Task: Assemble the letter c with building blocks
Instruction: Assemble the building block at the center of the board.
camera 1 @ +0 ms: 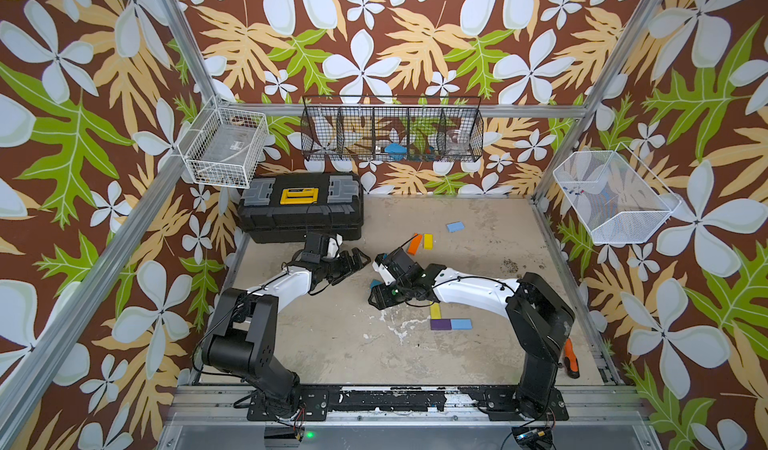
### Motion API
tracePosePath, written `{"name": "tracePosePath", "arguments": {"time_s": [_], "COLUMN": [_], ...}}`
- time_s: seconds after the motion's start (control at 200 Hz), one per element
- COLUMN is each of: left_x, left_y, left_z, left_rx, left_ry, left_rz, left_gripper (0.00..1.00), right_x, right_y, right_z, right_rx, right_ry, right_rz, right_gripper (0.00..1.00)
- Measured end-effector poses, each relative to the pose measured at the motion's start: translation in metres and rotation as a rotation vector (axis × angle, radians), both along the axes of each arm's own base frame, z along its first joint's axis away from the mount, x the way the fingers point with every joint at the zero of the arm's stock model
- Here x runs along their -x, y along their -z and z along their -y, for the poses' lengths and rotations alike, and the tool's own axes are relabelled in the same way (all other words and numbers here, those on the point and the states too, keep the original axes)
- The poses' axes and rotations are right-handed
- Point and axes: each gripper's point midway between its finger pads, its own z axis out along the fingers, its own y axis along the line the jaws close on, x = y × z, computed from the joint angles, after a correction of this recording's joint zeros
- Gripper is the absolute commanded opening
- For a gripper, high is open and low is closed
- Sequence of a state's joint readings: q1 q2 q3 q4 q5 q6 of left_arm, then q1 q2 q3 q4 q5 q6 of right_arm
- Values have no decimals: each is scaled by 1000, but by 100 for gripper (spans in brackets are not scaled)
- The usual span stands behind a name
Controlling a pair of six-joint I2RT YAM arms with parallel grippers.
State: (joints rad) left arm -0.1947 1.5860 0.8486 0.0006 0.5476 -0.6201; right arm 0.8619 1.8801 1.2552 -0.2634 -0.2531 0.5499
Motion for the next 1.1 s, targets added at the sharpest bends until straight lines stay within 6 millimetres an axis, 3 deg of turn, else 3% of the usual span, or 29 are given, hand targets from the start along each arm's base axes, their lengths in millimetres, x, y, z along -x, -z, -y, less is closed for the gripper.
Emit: {"name": "tracePosePath", "arguments": {"time_s": [0.175, 0.42, 0.586, 1.096], "left_x": [7, 20, 23, 29], "left_y": [9, 19, 21, 33], "left_z": [5, 21, 36, 52], "left_rx": [33, 88, 100, 113], "left_ry": [26, 53, 80, 99], "left_rz": [-33, -73, -74, -101], "left_gripper": [100, 100, 100, 100], "right_x": [-8, -32, -38, -38], "right_y": [-10, -18, -13, -14], "right_z": [16, 82, 108, 113], "right_rx": [9, 28, 43, 40], "right_ry": [37, 187, 236, 232], "right_rz": [23, 41, 30, 32], "right_gripper": [62, 62, 62, 62]}}
